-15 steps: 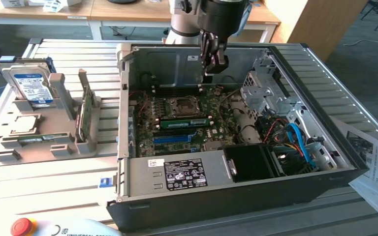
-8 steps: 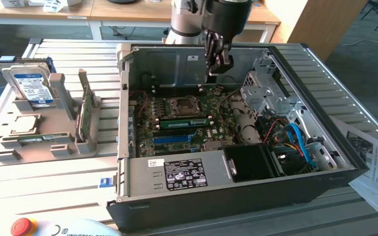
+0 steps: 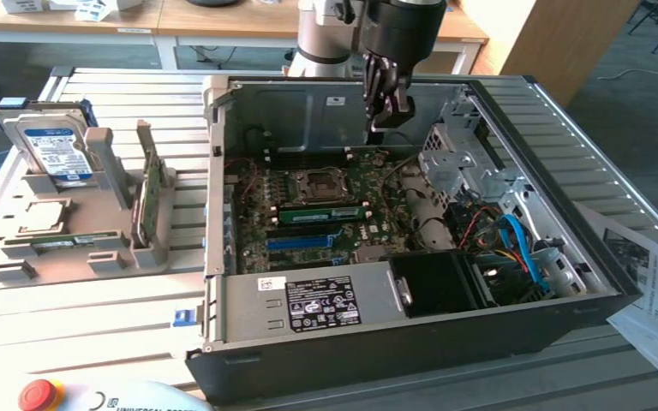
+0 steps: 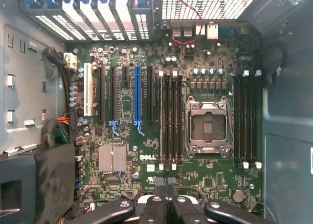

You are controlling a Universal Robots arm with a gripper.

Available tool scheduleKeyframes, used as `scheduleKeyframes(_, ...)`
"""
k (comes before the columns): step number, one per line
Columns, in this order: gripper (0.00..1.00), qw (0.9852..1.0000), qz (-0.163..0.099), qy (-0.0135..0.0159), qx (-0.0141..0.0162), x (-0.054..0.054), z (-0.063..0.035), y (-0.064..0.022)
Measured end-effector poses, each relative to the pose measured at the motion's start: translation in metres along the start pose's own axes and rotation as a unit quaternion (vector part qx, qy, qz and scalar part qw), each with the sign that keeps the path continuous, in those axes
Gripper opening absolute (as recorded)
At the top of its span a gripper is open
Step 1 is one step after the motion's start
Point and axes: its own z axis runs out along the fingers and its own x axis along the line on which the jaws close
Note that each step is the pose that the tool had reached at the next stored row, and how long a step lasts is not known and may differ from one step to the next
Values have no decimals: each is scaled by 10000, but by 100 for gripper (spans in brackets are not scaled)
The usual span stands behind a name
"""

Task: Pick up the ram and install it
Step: 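Press down the ram until it locks into place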

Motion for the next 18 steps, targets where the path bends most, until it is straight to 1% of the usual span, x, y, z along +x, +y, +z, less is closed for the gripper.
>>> scheduleKeyframes(6, 11, 10000, 0, 0, 0, -1, 14, 0)
scheduleKeyframes(18, 11, 10000, 0, 0, 0, -2, 107, 0)
